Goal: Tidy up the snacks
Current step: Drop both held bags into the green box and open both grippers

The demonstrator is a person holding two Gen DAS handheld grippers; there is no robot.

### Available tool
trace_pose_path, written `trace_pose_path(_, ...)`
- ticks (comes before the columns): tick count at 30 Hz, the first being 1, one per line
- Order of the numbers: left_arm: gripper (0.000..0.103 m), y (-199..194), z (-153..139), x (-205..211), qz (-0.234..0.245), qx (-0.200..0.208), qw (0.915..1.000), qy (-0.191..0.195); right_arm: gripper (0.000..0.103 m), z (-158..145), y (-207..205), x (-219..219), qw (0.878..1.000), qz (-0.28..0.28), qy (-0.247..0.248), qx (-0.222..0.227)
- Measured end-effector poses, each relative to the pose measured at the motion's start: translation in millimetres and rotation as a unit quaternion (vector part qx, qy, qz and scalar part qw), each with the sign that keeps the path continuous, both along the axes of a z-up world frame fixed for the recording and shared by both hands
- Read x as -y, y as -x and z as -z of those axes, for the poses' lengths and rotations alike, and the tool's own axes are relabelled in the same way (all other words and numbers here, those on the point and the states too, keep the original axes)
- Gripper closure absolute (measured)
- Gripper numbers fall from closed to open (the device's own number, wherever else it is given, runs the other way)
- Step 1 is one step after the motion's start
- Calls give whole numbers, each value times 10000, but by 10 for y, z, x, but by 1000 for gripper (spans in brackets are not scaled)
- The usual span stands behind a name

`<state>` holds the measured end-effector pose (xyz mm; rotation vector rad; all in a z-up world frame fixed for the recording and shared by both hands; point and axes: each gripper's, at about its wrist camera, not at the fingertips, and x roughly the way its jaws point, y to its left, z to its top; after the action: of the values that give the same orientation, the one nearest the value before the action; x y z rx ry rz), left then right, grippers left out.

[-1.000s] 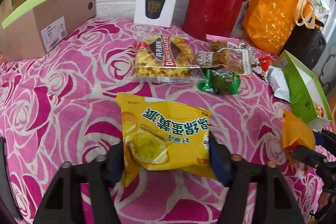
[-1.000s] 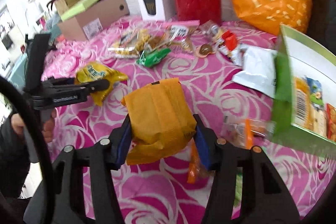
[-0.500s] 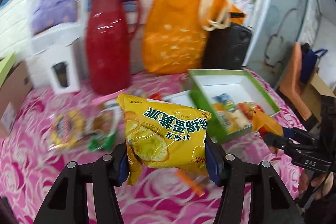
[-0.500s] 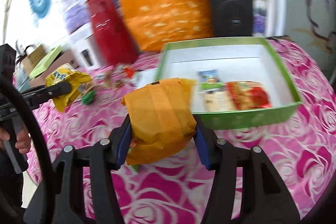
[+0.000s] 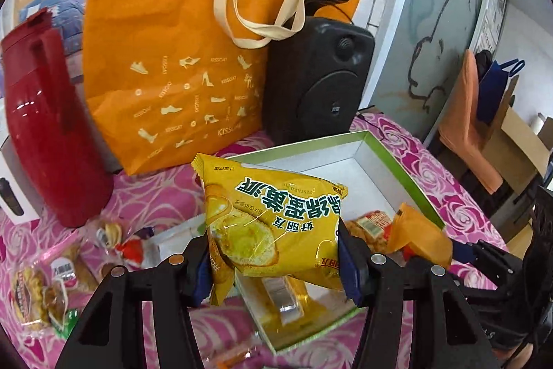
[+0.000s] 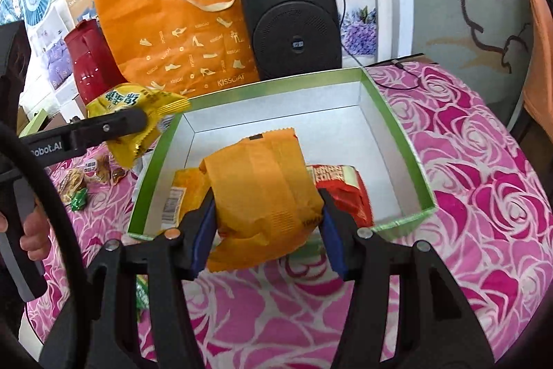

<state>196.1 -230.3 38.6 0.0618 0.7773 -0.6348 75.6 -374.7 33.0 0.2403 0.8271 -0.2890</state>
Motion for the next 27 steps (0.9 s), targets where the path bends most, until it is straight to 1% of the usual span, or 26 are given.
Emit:
trace_pose_path(6,43,-295,139,114,-111,-62,9999,-97,46,245,-392,2,9996,-239,-148,-98)
trace_pose_path(8,41,-380,204,132,-124,-112,9998,-65,34,370,-519,-25,9989,-347,-63,-304)
trace_pose_path(9,34,-406,237,121,-159,-125,9998,-28,17,431,-565,-48,9982,-420,53,-416)
trace_pose_path(10,27,-433,276,97,-279,-156,9995,-45,3,461,-576,-75,9977,-478,148,-454)
trace_pose_path(11,16,-446,293,79,-383,-164,9991,-75,1,461,-558,-100,9975,-515,231,-413)
trace_pose_path(12,13,-439,304,47,-503,-130,9986,-114,1,446,-531,-117,9975,-562,262,-325)
trace_pose_path(14,13,-416,307,-5,-604,11,9980,-186,1,431,-488,-132,9975,-606,287,-220)
trace_pose_path(17,13,-392,285,-53,-545,18,9983,-181,1,415,-461,-139,9975,-545,373,-242)
trace_pose_path(21,13,-320,202,-114,-489,40,9987,-116,1,364,-422,-157,9983,-413,343,-244)
trace_pose_path(24,13,-211,100,-184,-403,112,9991,-107,1,237,-335,-250,9982,-466,356,-103)
trace_pose_path(27,13,-52,-24,-314,-367,180,9991,-75,1,92,-215,-404,9971,-654,385,31)
